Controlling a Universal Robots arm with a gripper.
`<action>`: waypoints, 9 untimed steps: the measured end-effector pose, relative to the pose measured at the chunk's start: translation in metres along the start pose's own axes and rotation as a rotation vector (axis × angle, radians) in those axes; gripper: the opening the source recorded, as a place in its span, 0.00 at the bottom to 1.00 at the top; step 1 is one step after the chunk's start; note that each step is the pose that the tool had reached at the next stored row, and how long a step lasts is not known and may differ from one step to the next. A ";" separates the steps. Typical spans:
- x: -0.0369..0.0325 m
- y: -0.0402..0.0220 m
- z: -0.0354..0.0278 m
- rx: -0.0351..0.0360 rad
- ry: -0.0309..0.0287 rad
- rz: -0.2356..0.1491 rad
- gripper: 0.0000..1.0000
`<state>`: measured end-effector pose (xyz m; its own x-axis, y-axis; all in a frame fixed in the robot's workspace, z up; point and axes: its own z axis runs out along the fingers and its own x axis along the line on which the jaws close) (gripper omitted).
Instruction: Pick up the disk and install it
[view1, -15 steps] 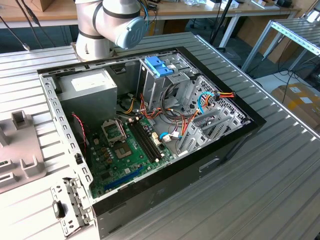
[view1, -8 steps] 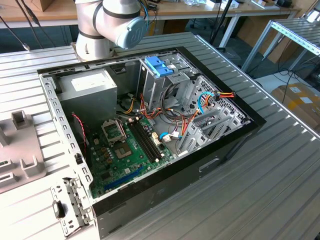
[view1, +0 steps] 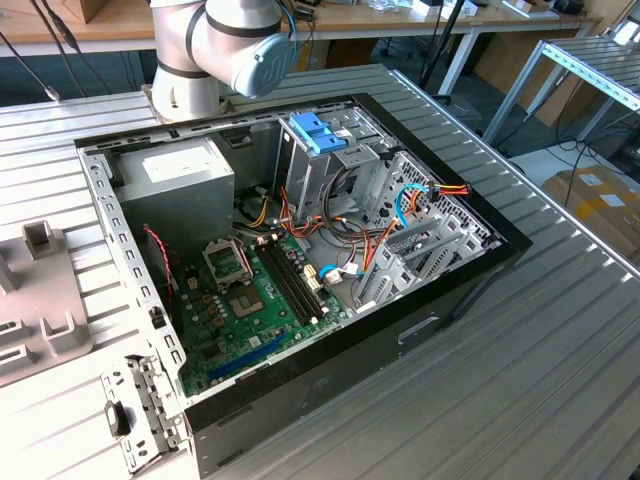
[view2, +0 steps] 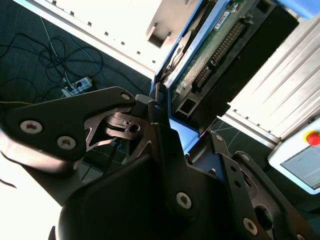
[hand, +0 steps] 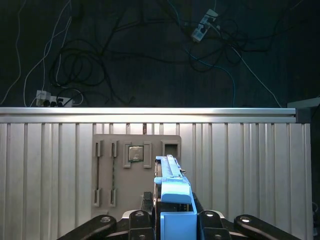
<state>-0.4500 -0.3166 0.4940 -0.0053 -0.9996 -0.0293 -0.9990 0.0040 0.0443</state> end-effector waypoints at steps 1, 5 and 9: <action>0.0005 0.0000 -0.0001 -0.0001 0.0000 0.000 0.37; 0.0017 0.0000 -0.0001 -0.0001 0.0000 0.000 0.37; 0.0029 0.0000 0.0000 0.0000 0.0000 0.000 0.37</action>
<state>-0.4500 -0.3195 0.4939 -0.0052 -0.9996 -0.0293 -0.9990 0.0039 0.0443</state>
